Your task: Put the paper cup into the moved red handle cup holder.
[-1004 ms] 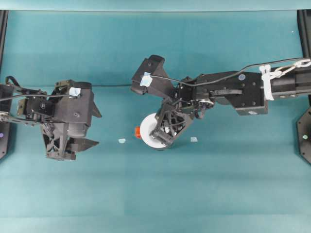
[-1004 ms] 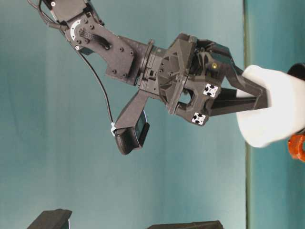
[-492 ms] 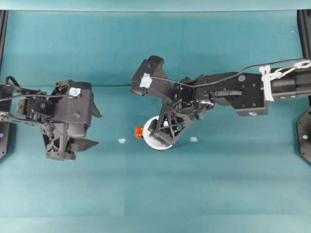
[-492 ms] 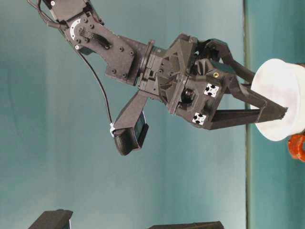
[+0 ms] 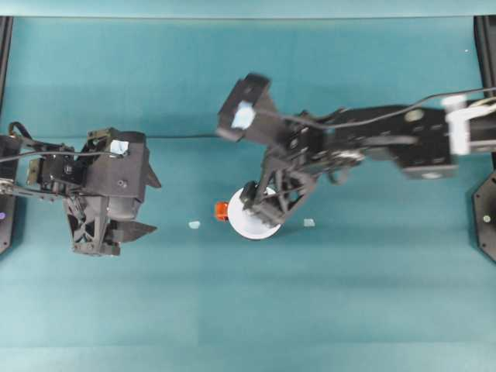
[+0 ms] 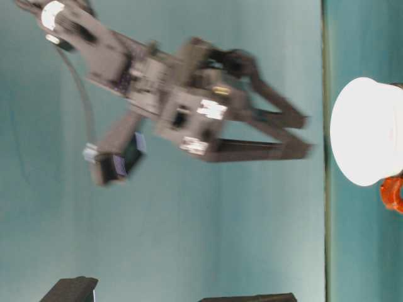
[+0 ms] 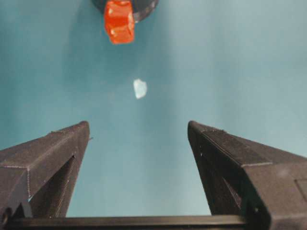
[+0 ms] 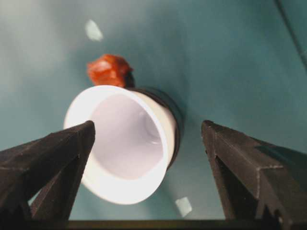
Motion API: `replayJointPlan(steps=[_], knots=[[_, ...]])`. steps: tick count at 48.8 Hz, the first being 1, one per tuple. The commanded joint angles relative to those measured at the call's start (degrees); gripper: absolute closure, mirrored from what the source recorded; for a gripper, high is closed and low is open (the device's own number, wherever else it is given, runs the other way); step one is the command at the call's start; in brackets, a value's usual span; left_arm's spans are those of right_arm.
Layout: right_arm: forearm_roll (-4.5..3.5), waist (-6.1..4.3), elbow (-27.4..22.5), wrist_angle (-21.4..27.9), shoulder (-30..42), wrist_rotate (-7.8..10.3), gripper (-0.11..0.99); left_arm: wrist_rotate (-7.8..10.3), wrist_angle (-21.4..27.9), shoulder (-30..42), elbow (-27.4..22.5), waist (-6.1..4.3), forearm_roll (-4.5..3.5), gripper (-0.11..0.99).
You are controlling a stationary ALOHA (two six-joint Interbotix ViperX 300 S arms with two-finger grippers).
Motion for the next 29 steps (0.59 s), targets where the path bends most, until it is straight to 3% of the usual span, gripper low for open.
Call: replayJointPlan(steps=[1,8,18,29], knots=[[-0.18,0.26,-0.18,0.00,-4.39,-0.35,-0.06,-0.09,-0.35,-0.35,-0.35,0.09,0.09,-0.03],[-0.09,0.35,1.58,-0.26,-9.58,-0.35,-0.06,-1.23,-0.35,-0.53,0.09,0.09,0.09,-0.03],[-0.09,1.49,6.33,-1.49,-16.26,-0.62,-0.06,-2.90,-0.35,-0.97,0.88,0.09,0.09,-0.03],[-0.09,3.34,13.36,-6.94,-22.59,-6.42,-0.06,-2.99,-0.35,-1.23,1.23,0.09,0.09,-0.03]])
